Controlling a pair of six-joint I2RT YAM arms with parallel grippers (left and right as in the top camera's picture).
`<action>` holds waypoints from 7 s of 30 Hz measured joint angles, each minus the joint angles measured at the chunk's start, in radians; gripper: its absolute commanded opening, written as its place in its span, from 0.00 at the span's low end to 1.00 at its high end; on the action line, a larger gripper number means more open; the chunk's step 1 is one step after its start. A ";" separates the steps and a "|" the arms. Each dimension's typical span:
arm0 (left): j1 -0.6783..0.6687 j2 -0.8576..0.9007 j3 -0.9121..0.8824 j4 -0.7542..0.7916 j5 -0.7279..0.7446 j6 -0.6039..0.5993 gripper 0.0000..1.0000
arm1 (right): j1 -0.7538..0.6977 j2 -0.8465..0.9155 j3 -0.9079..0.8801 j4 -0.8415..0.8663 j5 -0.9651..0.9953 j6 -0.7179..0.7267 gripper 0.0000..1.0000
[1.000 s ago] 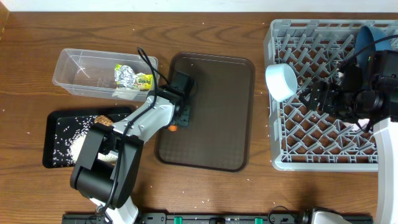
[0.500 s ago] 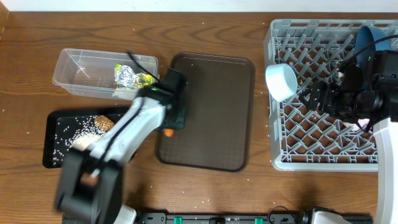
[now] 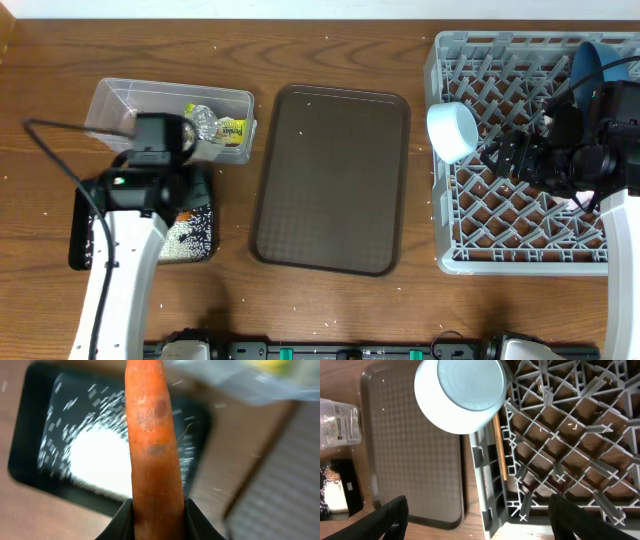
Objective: Sort waste into correct bins and load items into the dishwasher rack
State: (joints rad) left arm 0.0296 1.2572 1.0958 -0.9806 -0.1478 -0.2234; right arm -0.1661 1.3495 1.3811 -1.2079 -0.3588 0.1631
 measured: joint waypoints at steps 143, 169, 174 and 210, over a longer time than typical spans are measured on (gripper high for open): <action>-0.126 -0.869 -0.380 0.491 0.308 0.389 0.98 | 0.151 -1.335 -1.371 1.168 -0.185 -0.427 0.99; -0.163 -1.247 -1.065 0.977 0.298 0.412 0.98 | 0.151 -1.335 -1.371 1.168 -0.183 -0.427 0.99; -0.164 -1.247 -1.081 0.982 0.298 0.412 0.98 | 0.151 -1.335 -1.371 1.168 -0.183 -0.427 0.99; -0.164 -1.247 -1.081 0.982 0.298 0.412 0.98 | 0.151 -1.335 -1.371 1.168 -0.183 -0.427 0.99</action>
State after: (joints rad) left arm -0.1349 0.0101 0.0143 0.0013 0.1497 0.1886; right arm -0.0151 0.0143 0.0097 -0.0402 -0.5415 -0.2638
